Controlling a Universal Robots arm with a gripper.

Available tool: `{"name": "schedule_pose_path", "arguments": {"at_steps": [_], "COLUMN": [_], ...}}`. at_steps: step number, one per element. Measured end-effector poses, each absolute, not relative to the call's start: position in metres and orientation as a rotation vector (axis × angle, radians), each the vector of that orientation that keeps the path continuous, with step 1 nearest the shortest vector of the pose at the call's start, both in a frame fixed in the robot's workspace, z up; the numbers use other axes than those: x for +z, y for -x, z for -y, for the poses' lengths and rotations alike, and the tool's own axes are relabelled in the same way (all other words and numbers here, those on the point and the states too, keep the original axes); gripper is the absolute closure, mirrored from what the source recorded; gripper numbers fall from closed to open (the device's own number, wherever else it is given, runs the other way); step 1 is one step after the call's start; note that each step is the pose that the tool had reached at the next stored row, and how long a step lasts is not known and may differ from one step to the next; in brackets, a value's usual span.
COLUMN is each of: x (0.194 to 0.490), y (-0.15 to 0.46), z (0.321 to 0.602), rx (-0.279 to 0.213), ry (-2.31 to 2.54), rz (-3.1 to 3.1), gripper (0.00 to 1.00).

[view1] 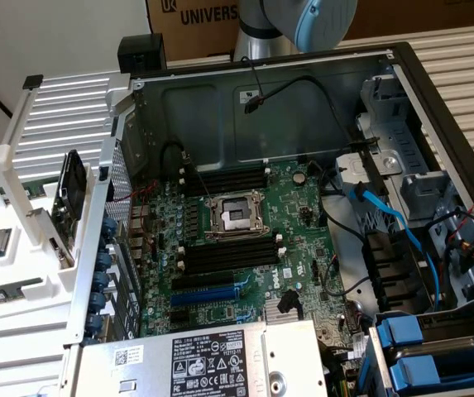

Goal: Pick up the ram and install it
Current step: 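Pick up the ram and move it above insertion slot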

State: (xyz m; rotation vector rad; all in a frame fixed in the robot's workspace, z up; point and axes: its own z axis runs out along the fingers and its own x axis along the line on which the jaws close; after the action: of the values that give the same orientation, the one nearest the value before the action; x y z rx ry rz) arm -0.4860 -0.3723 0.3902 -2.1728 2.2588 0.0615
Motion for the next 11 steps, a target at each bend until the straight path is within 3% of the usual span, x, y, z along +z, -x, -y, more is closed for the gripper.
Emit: {"name": "schedule_pose_path", "arguments": {"at_steps": [11], "x": [0.3902], "y": [0.4860], "z": [0.3723], "rx": [0.055], "ry": [2.338], "rz": [-2.099], "gripper": [0.89]}}
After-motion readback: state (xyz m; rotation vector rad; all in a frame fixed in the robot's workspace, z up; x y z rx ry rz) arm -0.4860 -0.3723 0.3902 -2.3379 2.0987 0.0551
